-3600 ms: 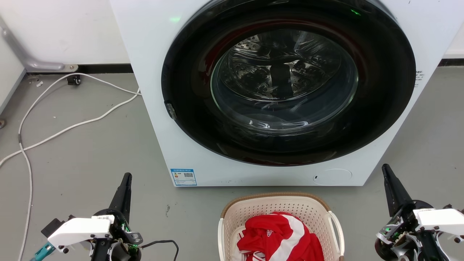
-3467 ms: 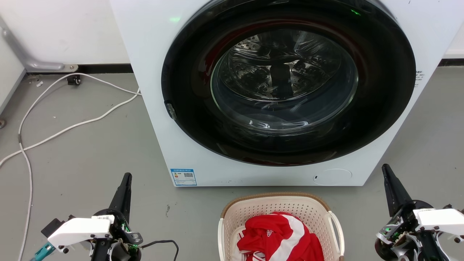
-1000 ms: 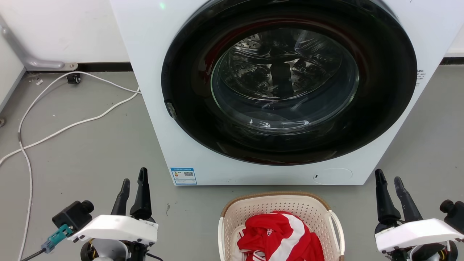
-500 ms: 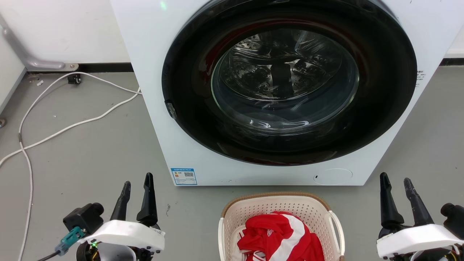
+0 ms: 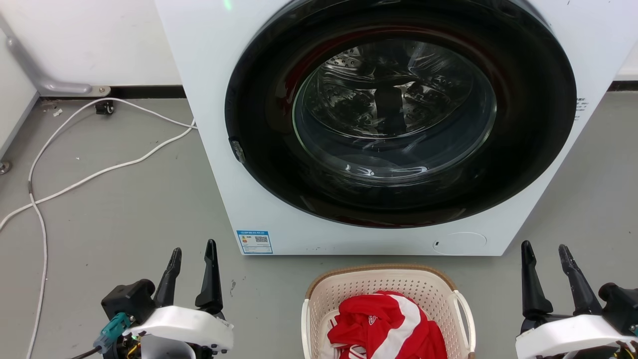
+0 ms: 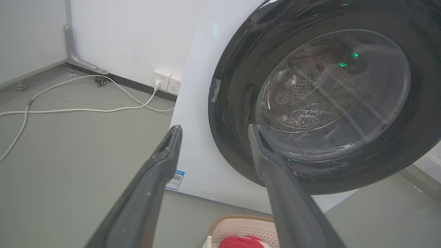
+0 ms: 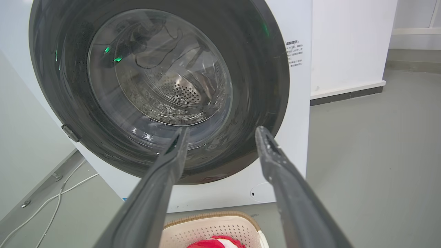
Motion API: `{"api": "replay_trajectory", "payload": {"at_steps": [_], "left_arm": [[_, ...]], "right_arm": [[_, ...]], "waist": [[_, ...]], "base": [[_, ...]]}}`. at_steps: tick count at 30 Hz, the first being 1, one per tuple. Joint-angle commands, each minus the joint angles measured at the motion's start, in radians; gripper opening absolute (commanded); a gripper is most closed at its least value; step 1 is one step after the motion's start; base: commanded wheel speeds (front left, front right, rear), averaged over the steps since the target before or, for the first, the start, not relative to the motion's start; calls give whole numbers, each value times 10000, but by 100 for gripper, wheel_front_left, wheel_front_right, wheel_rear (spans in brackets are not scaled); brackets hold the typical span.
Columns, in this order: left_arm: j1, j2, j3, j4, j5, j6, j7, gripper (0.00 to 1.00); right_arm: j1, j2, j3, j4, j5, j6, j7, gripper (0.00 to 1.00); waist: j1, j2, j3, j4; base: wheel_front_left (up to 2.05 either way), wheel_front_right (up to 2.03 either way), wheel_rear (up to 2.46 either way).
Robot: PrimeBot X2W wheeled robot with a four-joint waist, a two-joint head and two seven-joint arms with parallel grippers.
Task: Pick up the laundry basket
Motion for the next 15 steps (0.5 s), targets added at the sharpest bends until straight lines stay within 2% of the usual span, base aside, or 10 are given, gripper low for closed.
{"api": "replay_trajectory", "payload": {"at_steps": [1, 15], "left_arm": [[44, 33, -35, -49, 278, 73, -98, 100], [127, 37, -96, -38, 1508, 144, -402, 100]], "right_arm": [[64, -51, -18, -131, -275, 0, -115, 100], [236, -57, -117, -220, -1521, -1, -440, 100]], "waist": [[0, 0, 0, 4], [0, 0, -18, 34]], "base": [[0, 0, 0], [0, 0, 0]]}}
